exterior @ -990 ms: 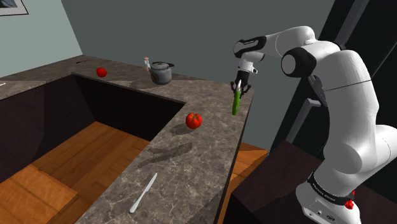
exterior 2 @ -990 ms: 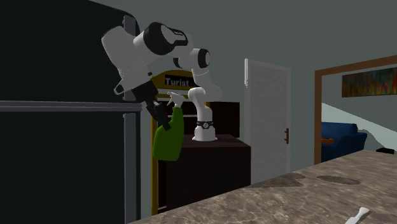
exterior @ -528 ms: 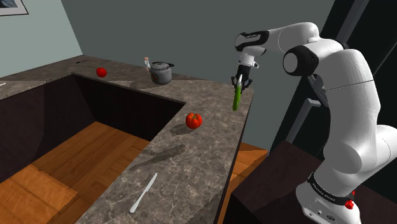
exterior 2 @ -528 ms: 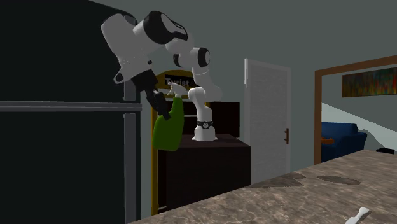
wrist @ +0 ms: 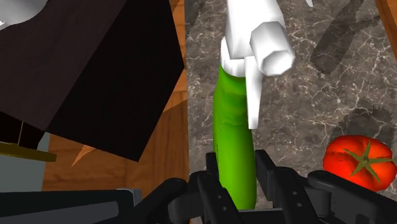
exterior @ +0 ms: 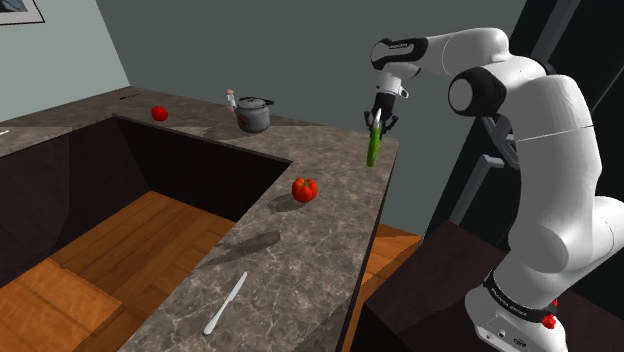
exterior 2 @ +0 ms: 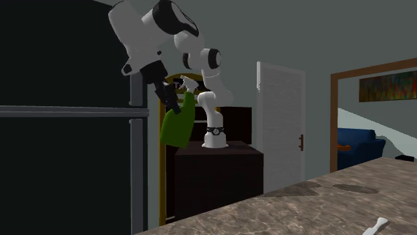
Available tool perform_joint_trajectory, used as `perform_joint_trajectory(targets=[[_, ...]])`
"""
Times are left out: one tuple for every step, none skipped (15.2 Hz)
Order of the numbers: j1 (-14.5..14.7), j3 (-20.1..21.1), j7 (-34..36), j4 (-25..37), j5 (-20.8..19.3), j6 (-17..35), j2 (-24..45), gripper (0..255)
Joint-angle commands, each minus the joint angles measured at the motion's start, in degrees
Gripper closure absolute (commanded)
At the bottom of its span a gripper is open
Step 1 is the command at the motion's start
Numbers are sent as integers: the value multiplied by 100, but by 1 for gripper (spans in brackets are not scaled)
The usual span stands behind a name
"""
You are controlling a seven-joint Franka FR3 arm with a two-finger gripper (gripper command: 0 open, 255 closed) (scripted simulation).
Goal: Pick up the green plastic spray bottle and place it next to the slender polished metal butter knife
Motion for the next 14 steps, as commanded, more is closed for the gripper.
perform_joint_trajectory(targets=[[166, 22, 95, -430, 9, 187, -281, 255], [270, 39, 157, -692, 17, 316, -441, 255], [371, 58, 223, -934, 28, 438, -590, 255], [469, 81, 292, -1160, 40, 554, -729, 255], [564, 107, 365, -1370, 53, 665, -861, 255], [657, 135, 441, -1567, 67, 772, -984, 255], [748, 166, 519, -1752, 83, 876, -1100, 255], [838, 198, 599, -1925, 100, 975, -1210, 255], [925, 234, 682, -2088, 118, 1072, -1313, 255], [1013, 269, 766, -2240, 138, 1166, -1411, 255], [1099, 307, 852, -2383, 159, 1258, -1502, 255], [1183, 347, 939, -2516, 181, 1347, -1587, 255], [1267, 388, 1028, -2641, 204, 1434, -1667, 255], [1350, 430, 1118, -2758, 228, 1519, -1742, 255]])
